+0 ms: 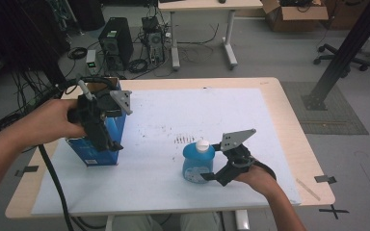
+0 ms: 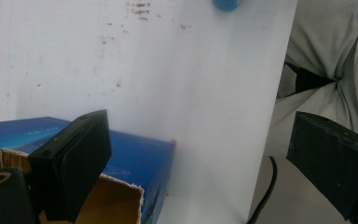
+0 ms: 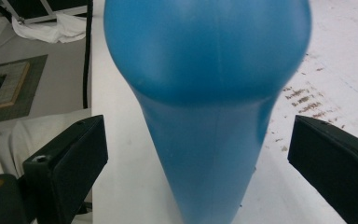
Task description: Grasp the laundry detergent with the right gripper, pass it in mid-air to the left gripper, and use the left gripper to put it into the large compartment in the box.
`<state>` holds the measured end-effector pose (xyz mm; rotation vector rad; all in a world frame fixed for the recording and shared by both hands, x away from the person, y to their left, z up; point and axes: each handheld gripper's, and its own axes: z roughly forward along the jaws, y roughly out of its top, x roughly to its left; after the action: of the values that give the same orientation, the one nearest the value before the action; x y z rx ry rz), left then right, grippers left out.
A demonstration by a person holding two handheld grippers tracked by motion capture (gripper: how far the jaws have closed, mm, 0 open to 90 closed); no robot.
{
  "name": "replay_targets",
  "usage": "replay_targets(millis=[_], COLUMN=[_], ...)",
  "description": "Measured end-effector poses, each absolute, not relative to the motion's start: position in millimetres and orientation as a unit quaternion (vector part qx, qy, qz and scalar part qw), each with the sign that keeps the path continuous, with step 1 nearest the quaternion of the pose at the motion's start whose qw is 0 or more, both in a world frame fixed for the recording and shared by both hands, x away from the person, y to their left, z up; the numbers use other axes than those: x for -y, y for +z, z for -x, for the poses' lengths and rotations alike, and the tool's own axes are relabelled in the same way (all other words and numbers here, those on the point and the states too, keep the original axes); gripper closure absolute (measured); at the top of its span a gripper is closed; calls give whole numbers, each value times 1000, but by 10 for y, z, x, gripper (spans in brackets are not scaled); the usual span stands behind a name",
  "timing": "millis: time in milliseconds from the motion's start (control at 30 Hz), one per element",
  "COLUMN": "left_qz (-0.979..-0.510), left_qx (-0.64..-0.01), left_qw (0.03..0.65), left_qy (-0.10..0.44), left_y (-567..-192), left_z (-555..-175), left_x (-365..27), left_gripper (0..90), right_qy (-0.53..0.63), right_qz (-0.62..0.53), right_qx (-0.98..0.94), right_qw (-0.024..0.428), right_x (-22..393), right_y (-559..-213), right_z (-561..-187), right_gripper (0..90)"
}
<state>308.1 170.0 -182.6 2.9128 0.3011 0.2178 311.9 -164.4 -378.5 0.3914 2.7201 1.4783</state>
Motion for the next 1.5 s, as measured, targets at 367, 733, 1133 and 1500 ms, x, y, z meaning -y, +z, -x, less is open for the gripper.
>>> replay_targets(millis=[367,733,1133,1500], left_qz=[-987,-987,-986,-986], left_qx=[-102,-102,-103,-105], left_qw=[103,102,103,105], left_qy=[74,74,75,76], left_y=[-1827,-1824,-1823,-1816], left_z=[-3084,-3088,-3093,-3095], left_x=[-1693,-1693,-1685,-1690], left_gripper=[67,68,70,72], right_qy=[486,496,505,509], right_qz=[-122,-120,-118,-115], right_qx=[-866,-860,-855,-853], right_qw=[11,14,14,19], right_x=[1583,1534,1534,1544], right_y=[-3847,-3892,-3901,-3894], right_z=[-3123,-3130,-3138,-3138], right_gripper=[52,90,187,248])
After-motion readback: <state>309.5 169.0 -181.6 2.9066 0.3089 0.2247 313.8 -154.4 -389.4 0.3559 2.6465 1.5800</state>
